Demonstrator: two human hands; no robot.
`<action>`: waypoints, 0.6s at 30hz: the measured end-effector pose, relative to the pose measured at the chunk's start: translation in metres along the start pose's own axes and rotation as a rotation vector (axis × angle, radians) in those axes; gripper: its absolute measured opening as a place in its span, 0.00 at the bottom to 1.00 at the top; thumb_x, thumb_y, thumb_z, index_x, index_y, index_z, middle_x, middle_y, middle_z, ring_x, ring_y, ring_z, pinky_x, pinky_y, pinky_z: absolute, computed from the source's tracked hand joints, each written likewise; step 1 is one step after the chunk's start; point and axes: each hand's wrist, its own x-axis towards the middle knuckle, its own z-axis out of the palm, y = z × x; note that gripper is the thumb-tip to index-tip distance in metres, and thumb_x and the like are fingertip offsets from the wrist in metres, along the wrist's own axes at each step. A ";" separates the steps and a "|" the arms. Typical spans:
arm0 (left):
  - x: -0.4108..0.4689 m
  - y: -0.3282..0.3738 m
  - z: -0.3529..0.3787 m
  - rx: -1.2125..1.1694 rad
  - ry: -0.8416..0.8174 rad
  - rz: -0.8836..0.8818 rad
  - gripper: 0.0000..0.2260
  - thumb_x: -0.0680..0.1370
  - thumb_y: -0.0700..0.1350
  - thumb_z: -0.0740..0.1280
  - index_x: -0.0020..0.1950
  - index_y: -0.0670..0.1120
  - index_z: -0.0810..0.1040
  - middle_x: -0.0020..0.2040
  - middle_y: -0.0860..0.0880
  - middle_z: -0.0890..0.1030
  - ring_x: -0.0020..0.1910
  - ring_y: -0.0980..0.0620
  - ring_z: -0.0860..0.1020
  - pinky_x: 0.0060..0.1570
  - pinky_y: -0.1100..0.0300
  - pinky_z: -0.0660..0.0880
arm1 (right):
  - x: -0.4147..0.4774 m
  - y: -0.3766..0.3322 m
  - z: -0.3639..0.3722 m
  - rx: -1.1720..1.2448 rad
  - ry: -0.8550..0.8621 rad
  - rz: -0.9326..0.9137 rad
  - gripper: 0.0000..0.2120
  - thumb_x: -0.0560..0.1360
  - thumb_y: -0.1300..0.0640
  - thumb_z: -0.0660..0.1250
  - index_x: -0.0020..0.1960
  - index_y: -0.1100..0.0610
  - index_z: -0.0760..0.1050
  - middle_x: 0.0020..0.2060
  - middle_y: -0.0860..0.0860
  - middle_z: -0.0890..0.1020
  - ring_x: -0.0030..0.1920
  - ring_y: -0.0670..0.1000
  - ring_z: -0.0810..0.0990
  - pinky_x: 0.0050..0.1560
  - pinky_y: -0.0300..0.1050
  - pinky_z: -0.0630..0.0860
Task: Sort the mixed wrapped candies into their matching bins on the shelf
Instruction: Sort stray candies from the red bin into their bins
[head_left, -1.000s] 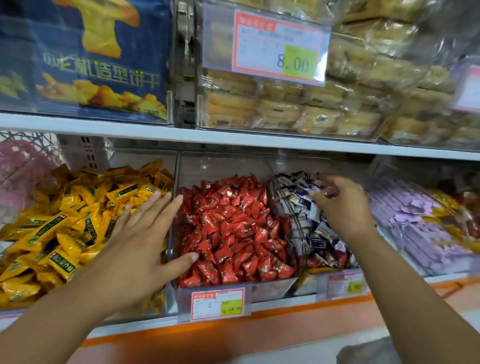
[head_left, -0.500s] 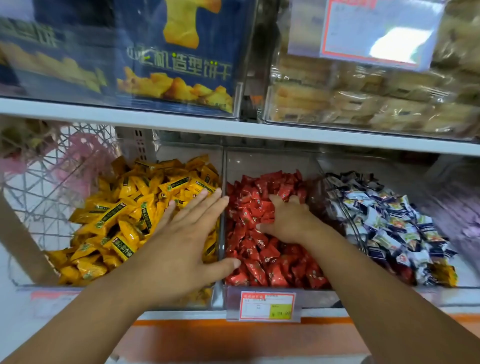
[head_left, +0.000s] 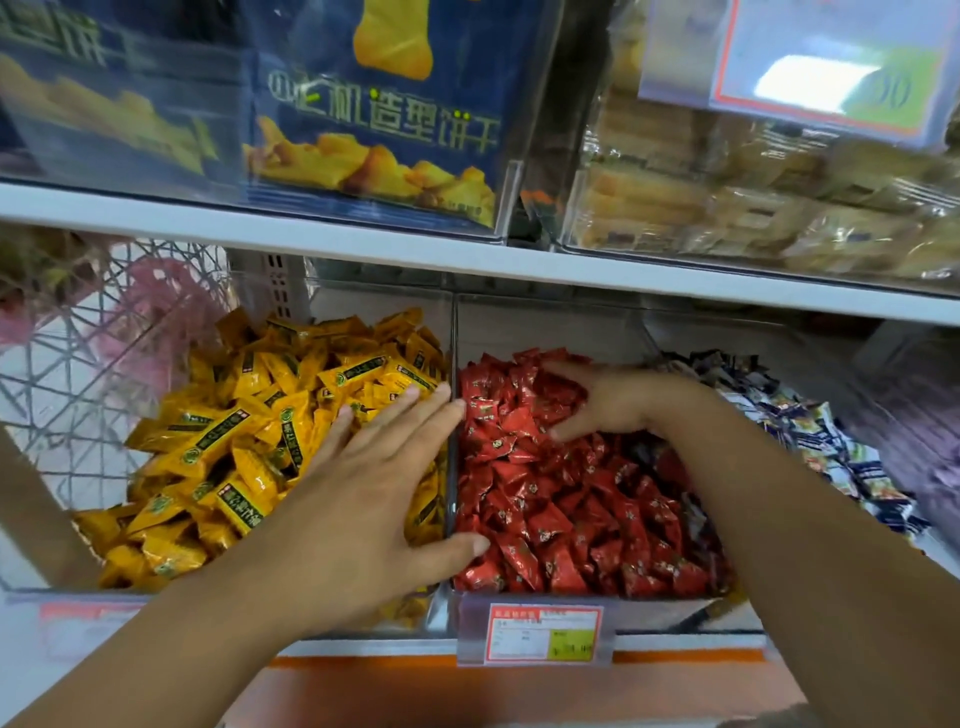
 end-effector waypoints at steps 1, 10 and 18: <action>0.000 -0.001 0.000 0.012 -0.003 0.001 0.44 0.63 0.77 0.43 0.73 0.64 0.30 0.70 0.69 0.27 0.68 0.68 0.26 0.72 0.54 0.30 | 0.005 -0.004 0.003 -0.064 -0.029 0.013 0.47 0.71 0.45 0.73 0.78 0.44 0.46 0.76 0.52 0.60 0.73 0.55 0.63 0.72 0.47 0.62; 0.001 -0.001 0.000 0.041 -0.042 -0.001 0.44 0.64 0.79 0.43 0.72 0.63 0.27 0.69 0.69 0.25 0.67 0.68 0.24 0.73 0.51 0.31 | 0.014 0.001 0.002 0.350 -0.097 -0.022 0.30 0.71 0.59 0.74 0.69 0.48 0.68 0.62 0.49 0.75 0.62 0.51 0.73 0.60 0.45 0.71; -0.001 0.001 -0.003 0.036 -0.052 -0.004 0.44 0.62 0.78 0.41 0.72 0.63 0.26 0.68 0.69 0.23 0.67 0.68 0.23 0.73 0.52 0.31 | -0.008 -0.013 -0.039 0.438 -0.171 -0.265 0.30 0.70 0.48 0.72 0.69 0.37 0.66 0.71 0.45 0.68 0.68 0.51 0.70 0.61 0.56 0.75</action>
